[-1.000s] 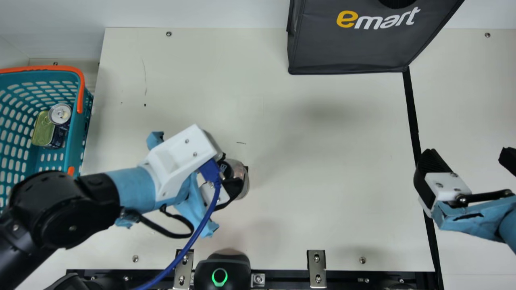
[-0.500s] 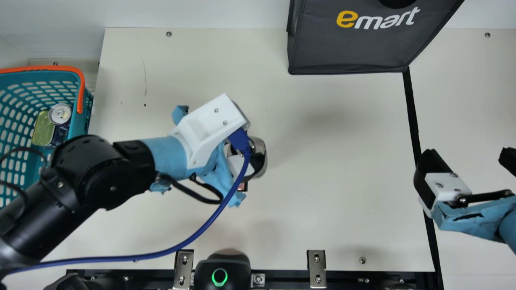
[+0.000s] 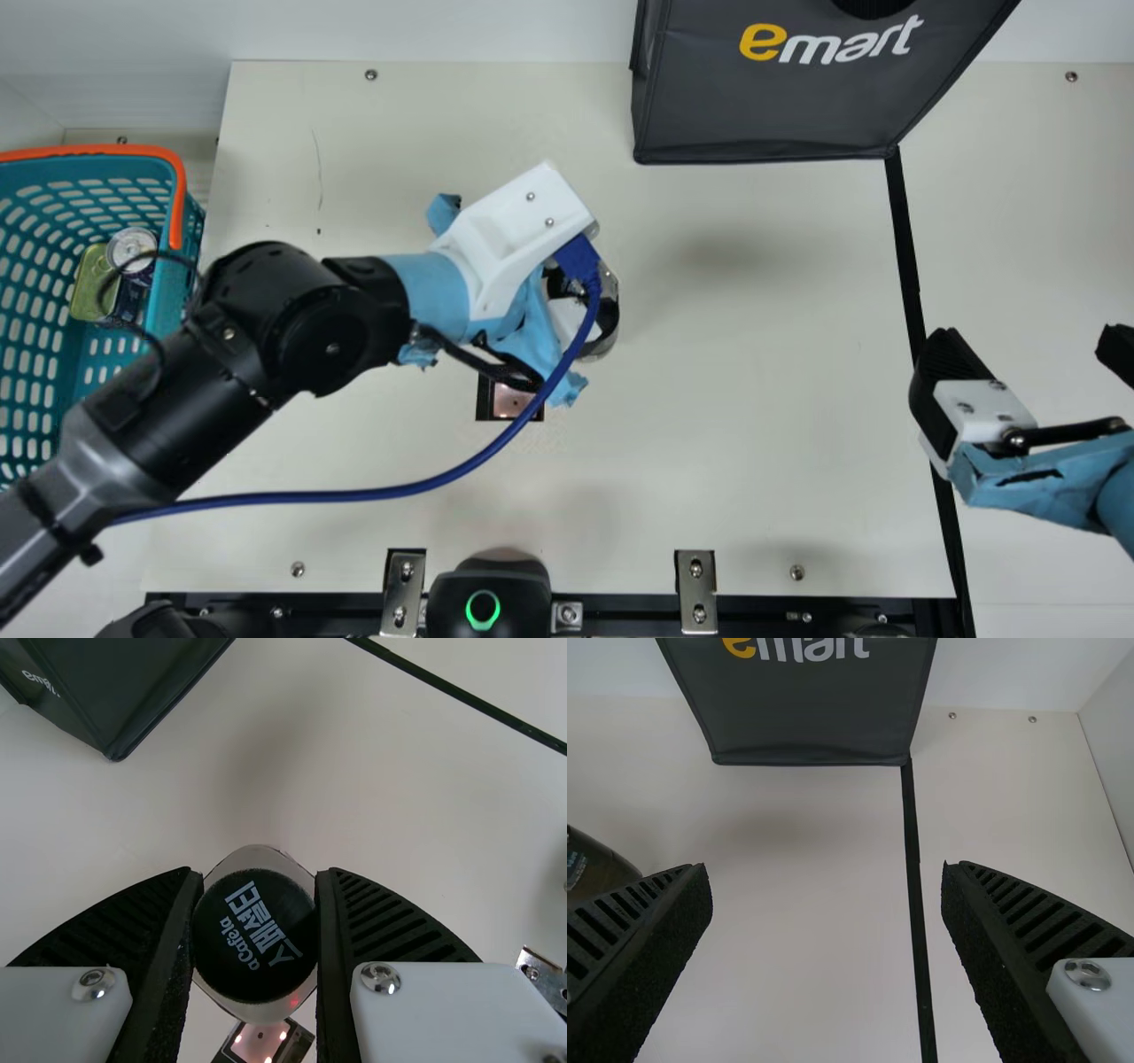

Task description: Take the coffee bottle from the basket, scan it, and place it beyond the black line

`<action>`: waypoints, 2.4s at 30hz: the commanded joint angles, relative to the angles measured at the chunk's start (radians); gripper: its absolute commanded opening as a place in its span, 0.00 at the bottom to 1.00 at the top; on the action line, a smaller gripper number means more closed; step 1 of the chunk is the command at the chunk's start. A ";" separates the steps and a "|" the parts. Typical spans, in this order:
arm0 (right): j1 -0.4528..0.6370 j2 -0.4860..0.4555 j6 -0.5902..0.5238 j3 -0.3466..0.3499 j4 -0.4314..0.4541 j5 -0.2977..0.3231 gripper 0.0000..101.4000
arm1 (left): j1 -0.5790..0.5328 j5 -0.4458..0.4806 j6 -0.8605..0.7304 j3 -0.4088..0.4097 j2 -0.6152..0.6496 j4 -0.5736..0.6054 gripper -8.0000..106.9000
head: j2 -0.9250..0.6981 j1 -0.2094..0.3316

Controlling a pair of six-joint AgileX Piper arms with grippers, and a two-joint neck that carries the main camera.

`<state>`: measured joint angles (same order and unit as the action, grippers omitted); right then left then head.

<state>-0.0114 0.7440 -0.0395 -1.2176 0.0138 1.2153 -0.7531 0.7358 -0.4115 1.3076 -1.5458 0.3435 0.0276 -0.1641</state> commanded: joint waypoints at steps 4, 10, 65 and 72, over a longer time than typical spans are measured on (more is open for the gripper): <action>0.000 0.000 0.000 0.000 0.000 0.000 0.90 | -0.003 -0.006 -0.005 0.023 -0.035 0.004 0.16 | 0.000 0.026; 0.000 0.000 0.000 0.000 0.000 0.000 0.90 | -0.010 -0.018 -0.011 0.042 -0.073 0.005 0.16 | 0.000 0.026; 0.000 0.000 0.000 0.000 0.000 0.000 0.90 | -0.026 -0.039 -0.019 0.109 -0.191 -0.007 0.85 | 0.000 0.026; 0.000 0.000 0.000 0.000 0.000 0.000 0.90 | -0.024 -0.031 0.002 0.116 -0.180 -0.007 0.85 | 0.000 0.026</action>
<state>-0.0114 0.7440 -0.0395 -1.2176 0.0138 1.2152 -0.7765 0.7044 -0.4127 1.4233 -1.7281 0.3359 0.0276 -0.1641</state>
